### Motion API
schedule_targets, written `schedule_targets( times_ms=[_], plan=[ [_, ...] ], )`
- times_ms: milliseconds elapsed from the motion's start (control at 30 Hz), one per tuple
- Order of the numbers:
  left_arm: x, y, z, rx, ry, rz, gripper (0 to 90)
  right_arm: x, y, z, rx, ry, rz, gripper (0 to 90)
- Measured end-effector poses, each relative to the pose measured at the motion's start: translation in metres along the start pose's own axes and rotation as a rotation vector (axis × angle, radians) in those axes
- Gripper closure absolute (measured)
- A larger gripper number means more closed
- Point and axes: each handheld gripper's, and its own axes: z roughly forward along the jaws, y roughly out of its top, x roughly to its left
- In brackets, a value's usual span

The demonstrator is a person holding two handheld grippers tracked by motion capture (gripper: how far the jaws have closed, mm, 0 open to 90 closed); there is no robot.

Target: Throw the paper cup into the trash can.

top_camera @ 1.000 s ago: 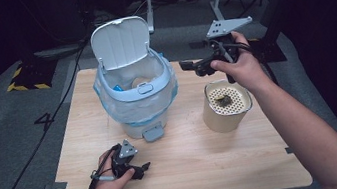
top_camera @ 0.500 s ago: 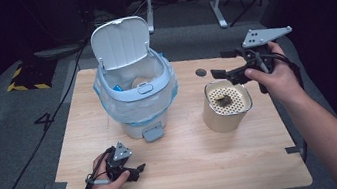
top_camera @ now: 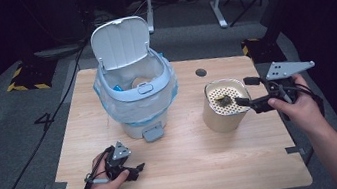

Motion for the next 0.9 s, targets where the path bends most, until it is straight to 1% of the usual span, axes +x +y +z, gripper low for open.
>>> schedule_targets(
  times_ms=[200, 300, 467, 533, 700, 900],
  plan=[
    [0.001, 0.000, 0.000, 0.001, 0.002, -0.001, 14.9, -0.002, -0.033, -0.002, 0.034, -0.022, 0.034, 23.0],
    [0.001, 0.000, 0.000, 0.001, 0.002, -0.001, 14.9, -0.001, -0.048, -0.004, 0.041, -0.021, 0.056, 23.4],
    [0.001, 0.000, 0.000, 0.001, 0.002, -0.001, 14.9, 0.002, -0.073, -0.004, 0.087, -0.038, 0.069, 23.8],
    [0.001, 0.000, 0.000, 0.002, 0.003, -0.001, 14.9, 0.003, -0.084, -0.004, 0.090, -0.031, 0.090, 23.7],
    [0.001, 0.000, 0.000, 0.001, 0.003, -0.001, 14.9, 0.005, -0.111, -0.002, 0.097, -0.043, 0.136, 23.7],
    [0.001, 0.000, 0.000, 0.001, 0.005, 0.001, 14.9, 0.005, -0.143, 0.005, 0.111, -0.045, 0.159, 23.2]
  ],
)
